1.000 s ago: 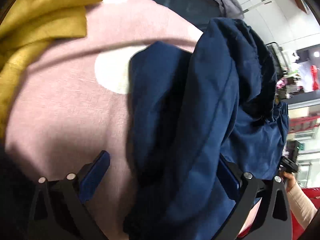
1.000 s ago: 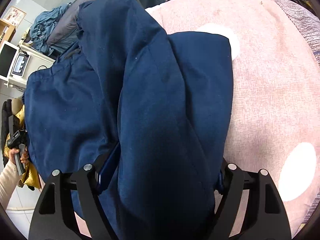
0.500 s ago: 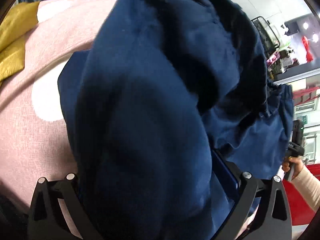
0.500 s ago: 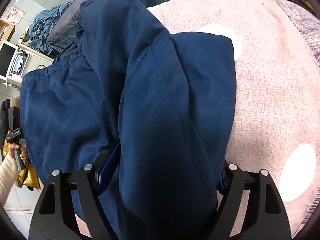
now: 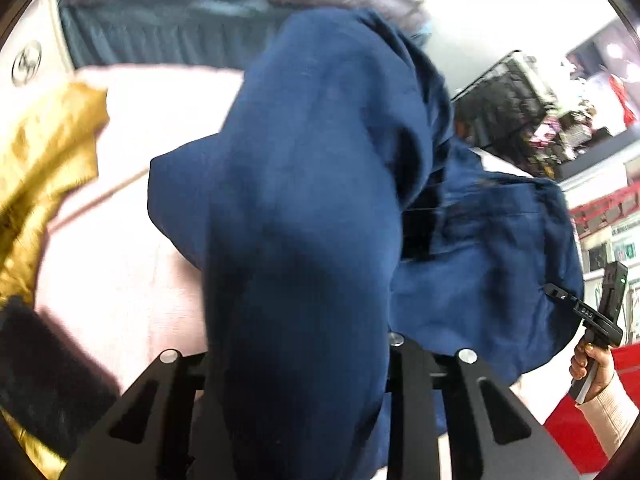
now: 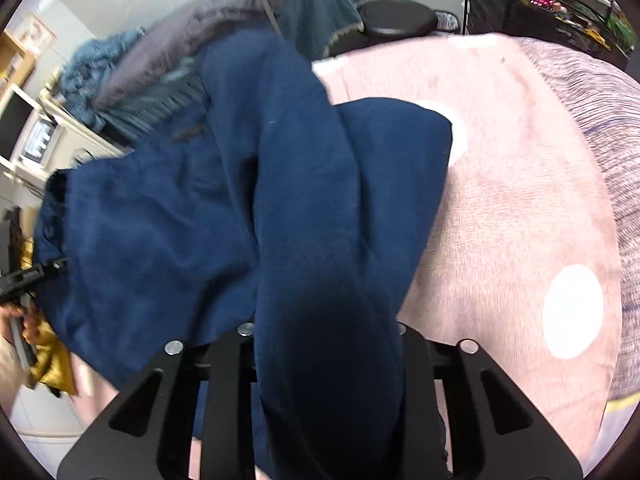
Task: Fold large clothes
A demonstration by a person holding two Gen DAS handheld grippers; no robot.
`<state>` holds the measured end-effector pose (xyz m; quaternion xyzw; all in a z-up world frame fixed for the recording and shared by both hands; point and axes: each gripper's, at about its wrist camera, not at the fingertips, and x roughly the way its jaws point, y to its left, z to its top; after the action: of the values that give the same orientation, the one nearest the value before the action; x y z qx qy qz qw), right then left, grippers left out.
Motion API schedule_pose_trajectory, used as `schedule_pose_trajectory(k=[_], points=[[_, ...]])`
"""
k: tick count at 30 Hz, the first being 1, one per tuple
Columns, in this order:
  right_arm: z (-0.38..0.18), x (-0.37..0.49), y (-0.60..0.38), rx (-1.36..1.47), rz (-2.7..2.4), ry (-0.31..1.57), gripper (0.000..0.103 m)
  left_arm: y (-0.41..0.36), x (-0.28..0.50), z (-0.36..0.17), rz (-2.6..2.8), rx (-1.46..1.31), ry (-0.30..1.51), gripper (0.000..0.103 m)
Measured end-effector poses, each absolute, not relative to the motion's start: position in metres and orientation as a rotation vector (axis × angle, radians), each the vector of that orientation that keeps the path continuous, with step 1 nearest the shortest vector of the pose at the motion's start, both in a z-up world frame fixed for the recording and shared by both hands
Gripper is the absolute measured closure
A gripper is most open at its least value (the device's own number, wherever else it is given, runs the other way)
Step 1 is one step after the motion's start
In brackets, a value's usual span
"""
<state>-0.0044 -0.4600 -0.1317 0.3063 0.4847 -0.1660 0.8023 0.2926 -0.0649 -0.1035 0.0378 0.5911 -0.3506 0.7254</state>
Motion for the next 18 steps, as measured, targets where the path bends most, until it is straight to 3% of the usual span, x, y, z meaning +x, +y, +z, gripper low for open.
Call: schedule_pose_trajectory(k=[9, 18], points=[[-0.051, -0.093, -0.453, 0.775, -0.391, 0.853, 0.082, -0.145, 0.217, -0.008, -0.944, 0.236, 1.178, 0.079], [0.005, -0.266, -0.497, 0.86, -0.711, 0.614, 0.082, -0.332, 0.144, 0.04, -1.302, 0.358, 1.058, 0.079]])
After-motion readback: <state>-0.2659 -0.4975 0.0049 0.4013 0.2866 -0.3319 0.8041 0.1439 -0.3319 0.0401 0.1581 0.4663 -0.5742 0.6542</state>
